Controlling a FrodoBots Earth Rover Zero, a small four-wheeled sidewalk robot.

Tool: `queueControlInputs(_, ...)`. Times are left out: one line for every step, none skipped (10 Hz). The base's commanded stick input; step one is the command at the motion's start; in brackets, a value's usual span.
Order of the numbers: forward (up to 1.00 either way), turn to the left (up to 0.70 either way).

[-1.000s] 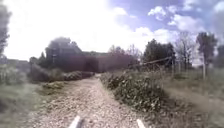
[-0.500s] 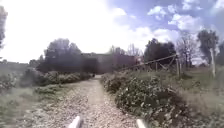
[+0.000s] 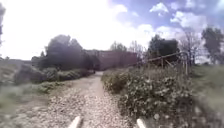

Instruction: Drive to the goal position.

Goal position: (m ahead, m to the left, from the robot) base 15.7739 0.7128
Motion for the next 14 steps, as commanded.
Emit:
queueControlInputs(0.7,0.0)
queueControlInputs(0.7,0.2)
queueControlInputs(0.7,0.3)
queueControlInputs(0.7,0.14)
queueControlInputs(0.7,0.02)
queueControlInputs(0.7,0.31)
queueControlInputs(0.7,0.14)
queueControlInputs(0.7,0.0)
queueControlInputs(0.7,0.0)
queueControlInputs(0.7,0.0)
queueControlInputs(0.7,0.1)
queueControlInputs(0.7,0.32)
queueControlInputs(0.7,0.19)
queueControlInputs(0.7,0.01)
